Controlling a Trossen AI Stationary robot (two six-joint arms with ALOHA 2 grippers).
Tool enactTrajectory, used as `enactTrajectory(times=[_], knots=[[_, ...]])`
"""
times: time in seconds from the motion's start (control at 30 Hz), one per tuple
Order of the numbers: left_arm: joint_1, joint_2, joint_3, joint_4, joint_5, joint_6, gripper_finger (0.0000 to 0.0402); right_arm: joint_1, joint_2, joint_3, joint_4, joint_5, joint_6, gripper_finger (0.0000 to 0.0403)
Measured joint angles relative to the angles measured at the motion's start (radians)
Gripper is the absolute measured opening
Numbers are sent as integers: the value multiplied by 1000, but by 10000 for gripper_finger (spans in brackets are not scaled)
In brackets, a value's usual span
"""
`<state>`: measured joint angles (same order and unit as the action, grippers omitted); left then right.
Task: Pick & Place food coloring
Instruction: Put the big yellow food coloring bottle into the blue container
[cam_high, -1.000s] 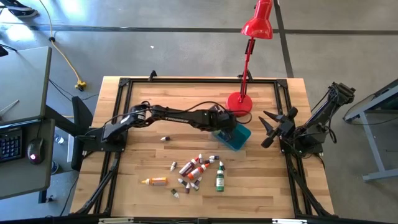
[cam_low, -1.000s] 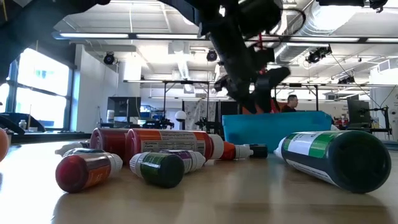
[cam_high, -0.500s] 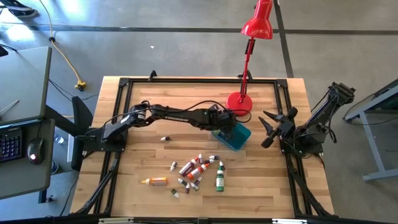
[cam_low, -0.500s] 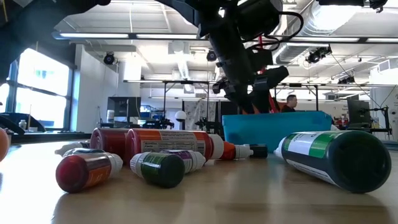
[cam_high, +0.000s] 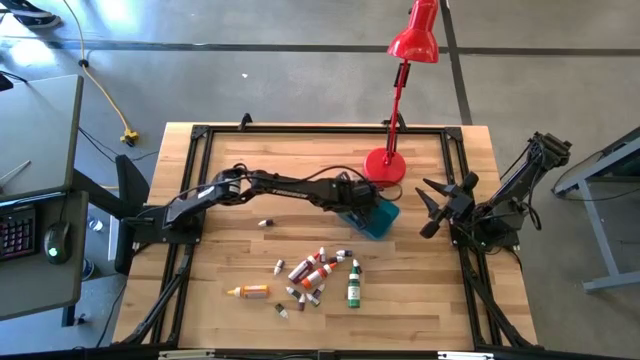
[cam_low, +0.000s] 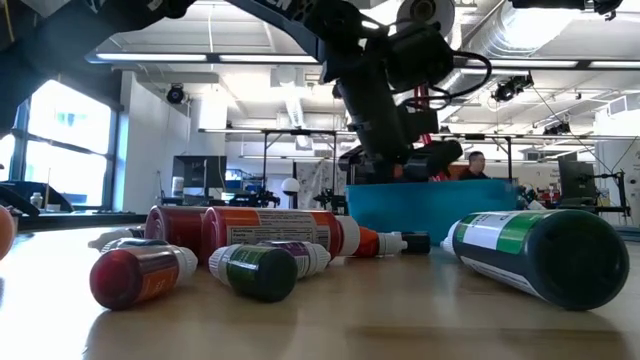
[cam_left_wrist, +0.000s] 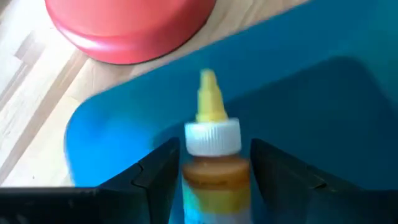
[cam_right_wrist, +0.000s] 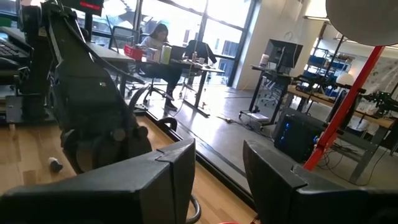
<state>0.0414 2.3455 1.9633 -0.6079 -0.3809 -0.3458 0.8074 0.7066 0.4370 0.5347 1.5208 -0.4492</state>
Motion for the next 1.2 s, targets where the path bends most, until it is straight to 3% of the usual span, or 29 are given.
enactTrajectory(times=[0.23,0.47,0.93,1.07,1.2], knots=[[19,0,0,-1,13,0,191,0,0,0,0,-9,0,129],[48,-1,1,-33,203,31,149,0,0,0,0,-10,0,129],[49,11,4,-31,170,121,135,0,0,0,0,-20,-1,129],[49,3,14,-48,135,106,105,0,0,0,0,-25,-1,129],[44,5,79,-109,134,75,50,0,0,0,0,-25,-1,129]])
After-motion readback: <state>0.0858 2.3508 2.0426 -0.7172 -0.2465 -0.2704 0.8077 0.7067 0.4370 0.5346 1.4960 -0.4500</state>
